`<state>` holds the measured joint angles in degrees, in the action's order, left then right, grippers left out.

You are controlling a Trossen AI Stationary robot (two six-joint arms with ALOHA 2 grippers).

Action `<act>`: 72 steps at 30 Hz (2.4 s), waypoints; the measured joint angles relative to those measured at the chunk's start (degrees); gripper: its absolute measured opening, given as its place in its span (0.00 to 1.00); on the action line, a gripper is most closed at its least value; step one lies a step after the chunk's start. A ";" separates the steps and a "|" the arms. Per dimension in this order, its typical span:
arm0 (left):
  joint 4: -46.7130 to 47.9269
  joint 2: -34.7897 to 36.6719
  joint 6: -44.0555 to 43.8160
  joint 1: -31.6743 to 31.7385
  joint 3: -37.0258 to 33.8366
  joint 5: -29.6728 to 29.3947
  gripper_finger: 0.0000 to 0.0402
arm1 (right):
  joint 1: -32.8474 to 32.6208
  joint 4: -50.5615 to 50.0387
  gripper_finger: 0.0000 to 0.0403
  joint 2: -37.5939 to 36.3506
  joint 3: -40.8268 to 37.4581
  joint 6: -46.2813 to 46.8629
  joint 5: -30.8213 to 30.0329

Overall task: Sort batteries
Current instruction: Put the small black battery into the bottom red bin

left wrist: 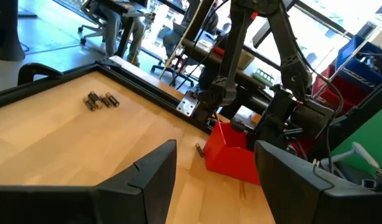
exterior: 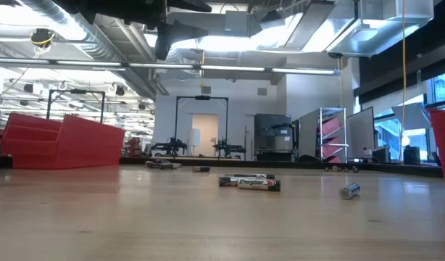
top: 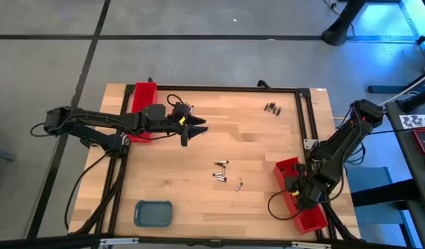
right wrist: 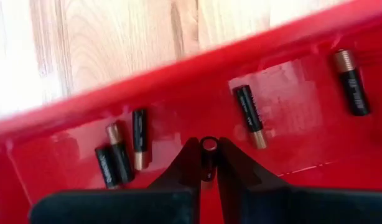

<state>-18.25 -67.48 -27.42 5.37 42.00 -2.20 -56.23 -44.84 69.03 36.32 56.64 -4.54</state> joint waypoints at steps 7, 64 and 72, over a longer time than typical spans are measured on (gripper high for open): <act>-0.23 0.00 -0.02 0.00 0.00 0.00 0.51 | 0.00 -1.53 0.06 0.23 3.24 -2.00 1.25; -0.25 0.00 0.81 0.00 0.00 0.00 0.51 | 0.00 -1.72 0.47 10.99 7.75 -4.58 12.55; -0.43 0.00 0.81 -0.02 0.00 0.03 0.51 | 0.05 -14.87 0.54 3.72 19.29 -0.05 11.69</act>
<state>-18.68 -67.48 -26.61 5.34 42.00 -2.16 -56.18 -59.71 72.75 55.60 56.60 7.15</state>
